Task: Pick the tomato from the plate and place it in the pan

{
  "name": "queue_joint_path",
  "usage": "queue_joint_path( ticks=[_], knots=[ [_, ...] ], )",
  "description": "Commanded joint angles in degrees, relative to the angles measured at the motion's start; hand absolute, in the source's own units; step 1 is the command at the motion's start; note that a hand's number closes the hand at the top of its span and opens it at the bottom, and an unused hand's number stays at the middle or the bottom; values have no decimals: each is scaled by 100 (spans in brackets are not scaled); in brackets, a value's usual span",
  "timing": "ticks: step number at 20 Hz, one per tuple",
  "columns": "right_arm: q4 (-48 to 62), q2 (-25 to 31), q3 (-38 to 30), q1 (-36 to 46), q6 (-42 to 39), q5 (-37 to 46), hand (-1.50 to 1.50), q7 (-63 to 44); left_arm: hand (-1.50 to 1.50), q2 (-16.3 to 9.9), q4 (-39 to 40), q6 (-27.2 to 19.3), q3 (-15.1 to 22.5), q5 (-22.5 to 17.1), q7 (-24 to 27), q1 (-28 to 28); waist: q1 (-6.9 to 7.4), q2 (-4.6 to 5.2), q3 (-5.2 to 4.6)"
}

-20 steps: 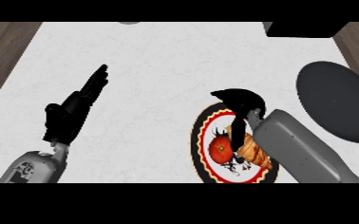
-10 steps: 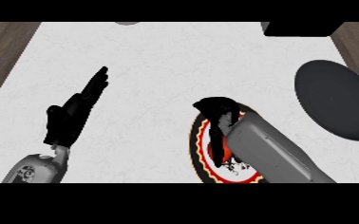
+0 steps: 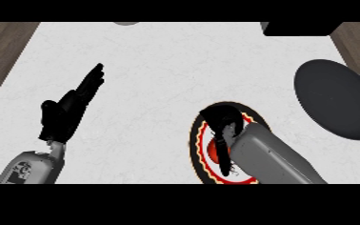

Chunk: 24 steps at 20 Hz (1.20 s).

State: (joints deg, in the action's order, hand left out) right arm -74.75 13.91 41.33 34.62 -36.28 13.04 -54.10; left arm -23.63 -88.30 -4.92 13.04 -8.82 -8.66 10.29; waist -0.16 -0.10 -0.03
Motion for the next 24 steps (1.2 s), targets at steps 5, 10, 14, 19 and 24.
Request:
queue_joint_path(
  ticks=[5, 10, 14, 19, 24],
  knots=[
    [-37, -283, 19, -372, -141, 572, -150, -555, 0, 258, 332, 207, -120, 226, 278, -43, 11, 10, 0],
    [-470, -257, 107, -967, -157, 1024, -150, -499, 0, 275, -70, 285, -374, 188, -173, 55, -11, -1, 1],
    [441, -502, -311, -703, -388, 1227, -150, 180, 0, 423, 182, 431, -491, 358, -140, 266, 17, 12, 2],
    [467, -378, -96, -814, -749, 1358, 150, 833, 0, 421, -12, 503, -603, 305, -261, 219, 18, 15, 2],
    [474, -433, -142, -971, -638, 1720, 150, 1048, 0, 624, -404, 349, -334, 696, -387, -94, 37, 9, 4]
  ],
)
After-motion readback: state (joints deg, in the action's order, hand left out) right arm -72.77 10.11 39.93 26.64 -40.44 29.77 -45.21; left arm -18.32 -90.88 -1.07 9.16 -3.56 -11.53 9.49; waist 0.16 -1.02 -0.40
